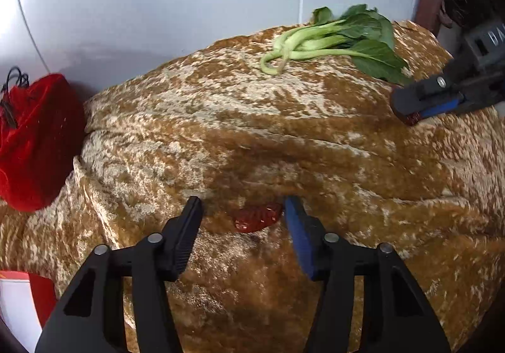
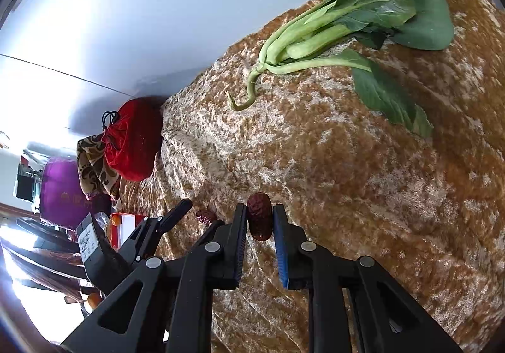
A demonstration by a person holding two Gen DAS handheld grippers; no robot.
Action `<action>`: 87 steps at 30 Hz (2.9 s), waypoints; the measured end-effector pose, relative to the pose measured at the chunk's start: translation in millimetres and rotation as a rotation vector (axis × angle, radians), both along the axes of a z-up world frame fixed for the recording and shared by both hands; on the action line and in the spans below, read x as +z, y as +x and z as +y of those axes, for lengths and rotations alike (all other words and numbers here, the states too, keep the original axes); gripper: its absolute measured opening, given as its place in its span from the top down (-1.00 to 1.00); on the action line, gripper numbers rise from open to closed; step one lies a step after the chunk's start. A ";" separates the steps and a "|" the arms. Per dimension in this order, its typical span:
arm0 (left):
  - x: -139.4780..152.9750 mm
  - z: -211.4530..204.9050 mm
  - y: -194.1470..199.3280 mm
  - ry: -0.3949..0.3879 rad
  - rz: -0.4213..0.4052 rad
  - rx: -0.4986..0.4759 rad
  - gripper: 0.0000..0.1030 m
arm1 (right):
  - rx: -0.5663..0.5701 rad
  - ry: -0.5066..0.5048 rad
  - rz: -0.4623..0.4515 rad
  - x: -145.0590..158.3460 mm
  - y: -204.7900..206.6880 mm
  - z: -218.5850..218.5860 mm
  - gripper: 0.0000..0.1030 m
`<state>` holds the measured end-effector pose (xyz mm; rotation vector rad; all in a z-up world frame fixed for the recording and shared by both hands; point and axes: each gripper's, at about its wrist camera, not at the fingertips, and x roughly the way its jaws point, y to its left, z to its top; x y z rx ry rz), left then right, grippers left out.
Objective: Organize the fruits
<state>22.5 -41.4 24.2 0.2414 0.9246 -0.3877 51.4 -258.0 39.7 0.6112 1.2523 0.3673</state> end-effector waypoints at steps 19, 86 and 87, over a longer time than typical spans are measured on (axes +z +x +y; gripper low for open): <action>15.3 10.5 -16.4 -0.026 0.034 -0.002 0.50 | 0.051 0.000 0.004 -0.2 -0.9 24.6 0.67; 175.9 201.4 -236.6 0.044 -0.527 1.023 -1.00 | 0.435 -0.287 -0.873 128.1 -214.0 201.0 -0.28; 175.7 202.0 -243.4 0.041 -0.528 1.045 -1.00 | 0.414 -0.281 -0.892 130.5 -219.8 194.0 -0.29</action>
